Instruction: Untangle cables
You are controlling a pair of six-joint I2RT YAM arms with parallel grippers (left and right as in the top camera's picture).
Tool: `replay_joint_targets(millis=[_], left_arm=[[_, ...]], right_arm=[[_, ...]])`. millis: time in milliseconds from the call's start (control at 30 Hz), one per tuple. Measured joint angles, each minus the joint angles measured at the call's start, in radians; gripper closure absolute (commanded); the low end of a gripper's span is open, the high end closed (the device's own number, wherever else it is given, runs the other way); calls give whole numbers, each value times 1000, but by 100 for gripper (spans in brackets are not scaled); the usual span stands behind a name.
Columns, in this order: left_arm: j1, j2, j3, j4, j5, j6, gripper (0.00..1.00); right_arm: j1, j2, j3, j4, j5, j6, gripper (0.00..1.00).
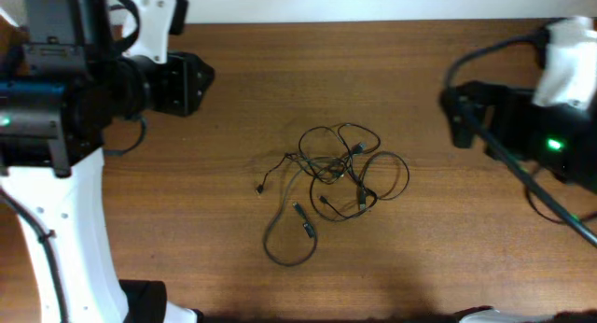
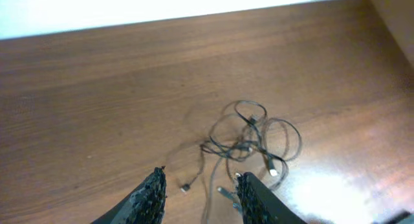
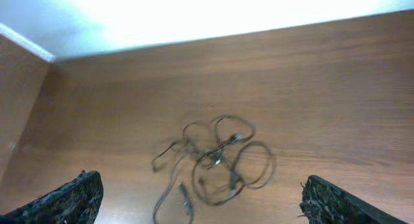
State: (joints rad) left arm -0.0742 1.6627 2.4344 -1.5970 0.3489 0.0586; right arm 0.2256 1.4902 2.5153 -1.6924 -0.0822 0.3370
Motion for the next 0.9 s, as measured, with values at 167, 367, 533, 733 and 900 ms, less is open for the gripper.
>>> replay_joint_targets(millis=[167, 367, 533, 733, 900], left_arm=[[-208, 10, -3, -30, -112, -95, 56], [-400, 13, -5, -18, -310, -262, 55], [-471, 39, -5, 19, -354, -307, 53], [-486, 233, -6, 57, -358, -340, 54], [-490, 380, -10, 61, -357, -344, 54]], right_arm=[[-162, -47, 0, 0, 20, 0, 1], [-166, -13, 0, 0, 22, 0, 1], [-166, 83, 0, 0, 18, 0, 1], [-166, 124, 0, 0, 14, -2, 1], [-166, 172, -1, 0, 14, -15, 1]])
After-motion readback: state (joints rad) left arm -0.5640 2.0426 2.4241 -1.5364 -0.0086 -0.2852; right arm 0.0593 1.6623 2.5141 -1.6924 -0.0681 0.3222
